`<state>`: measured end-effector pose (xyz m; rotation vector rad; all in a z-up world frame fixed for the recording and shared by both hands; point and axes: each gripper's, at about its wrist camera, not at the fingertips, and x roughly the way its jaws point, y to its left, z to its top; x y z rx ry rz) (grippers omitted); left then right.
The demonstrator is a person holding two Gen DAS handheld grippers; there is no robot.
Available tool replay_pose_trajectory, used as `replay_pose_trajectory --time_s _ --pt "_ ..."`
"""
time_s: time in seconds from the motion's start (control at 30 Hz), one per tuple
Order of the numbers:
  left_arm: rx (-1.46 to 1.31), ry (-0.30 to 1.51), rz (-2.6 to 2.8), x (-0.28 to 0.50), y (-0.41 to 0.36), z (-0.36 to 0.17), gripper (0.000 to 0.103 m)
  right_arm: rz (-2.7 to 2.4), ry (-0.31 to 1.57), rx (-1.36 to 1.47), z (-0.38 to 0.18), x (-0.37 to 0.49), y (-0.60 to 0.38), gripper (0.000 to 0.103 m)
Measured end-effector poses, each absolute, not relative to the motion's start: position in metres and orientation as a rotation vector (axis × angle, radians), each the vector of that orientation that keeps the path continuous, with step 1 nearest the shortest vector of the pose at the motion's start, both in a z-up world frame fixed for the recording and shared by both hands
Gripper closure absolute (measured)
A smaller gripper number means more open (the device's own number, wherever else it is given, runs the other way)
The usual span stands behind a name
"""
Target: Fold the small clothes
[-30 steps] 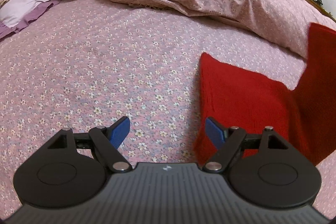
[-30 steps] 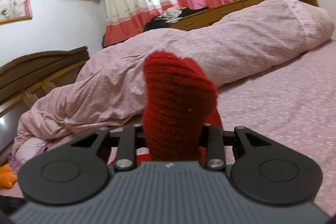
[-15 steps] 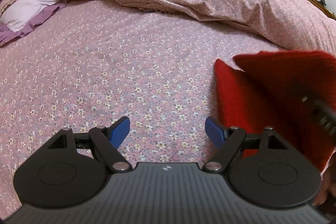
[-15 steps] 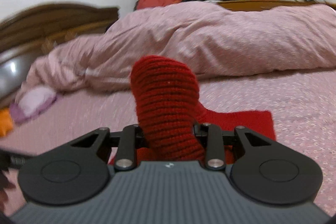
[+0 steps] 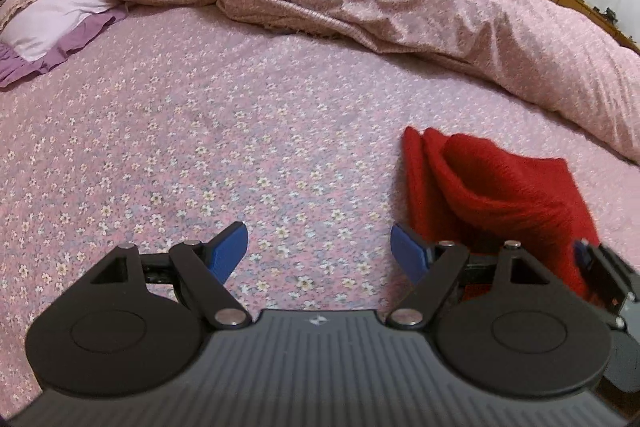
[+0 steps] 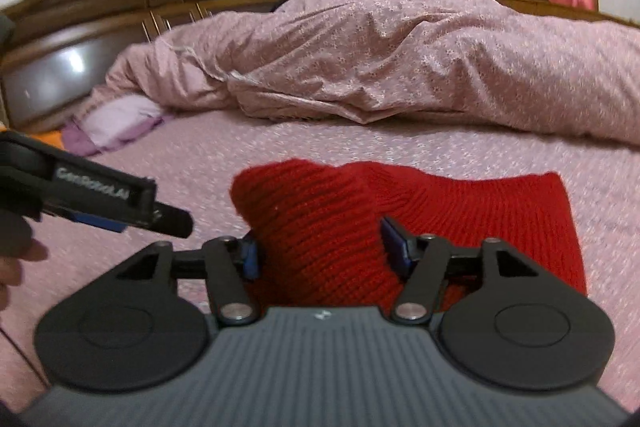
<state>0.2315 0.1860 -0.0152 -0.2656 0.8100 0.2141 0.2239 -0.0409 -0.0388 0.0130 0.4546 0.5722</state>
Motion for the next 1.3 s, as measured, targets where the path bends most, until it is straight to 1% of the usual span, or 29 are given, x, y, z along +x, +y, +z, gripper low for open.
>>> replay_pose_trajectory --time_s 0.13,0.23,0.4,0.57,0.73,0.9,1.07,1.13,1.3 --pt "-0.309 0.803 0.173 0.23 0.181 -0.008 0.021 0.608 0.451 0.071 -0.033 0.216 -0.05 0.036" --pt "-0.339 0.794 0.144 0.231 0.176 -0.002 0.021 0.635 0.458 0.128 -0.027 0.211 -0.062 0.036" --pt "-0.344 0.785 0.103 0.238 0.159 0.005 0.021 0.633 0.484 0.299 -0.019 0.21 -0.097 0.037" --pt "-0.347 0.769 0.098 0.245 0.146 0.008 0.021 0.542 0.469 0.372 -0.013 0.213 -0.129 0.035" --pt "-0.416 0.724 0.081 0.244 0.15 0.019 0.021 0.479 0.509 0.361 -0.026 0.222 -0.144 0.036" --pt "-0.441 0.735 0.03 0.248 0.141 0.024 0.021 0.543 0.513 0.386 -0.042 0.22 -0.146 0.036" --pt "-0.347 0.813 0.038 0.26 0.117 0.011 0.021 0.564 0.532 0.475 -0.054 0.22 -0.153 0.037" --pt "-0.332 0.838 0.034 0.262 0.109 0.002 0.021 0.564 0.53 0.473 -0.055 0.218 -0.153 0.039" --pt "-0.318 0.89 0.036 0.265 0.097 -0.016 0.02 0.566 0.522 0.466 -0.057 0.215 -0.153 0.039"
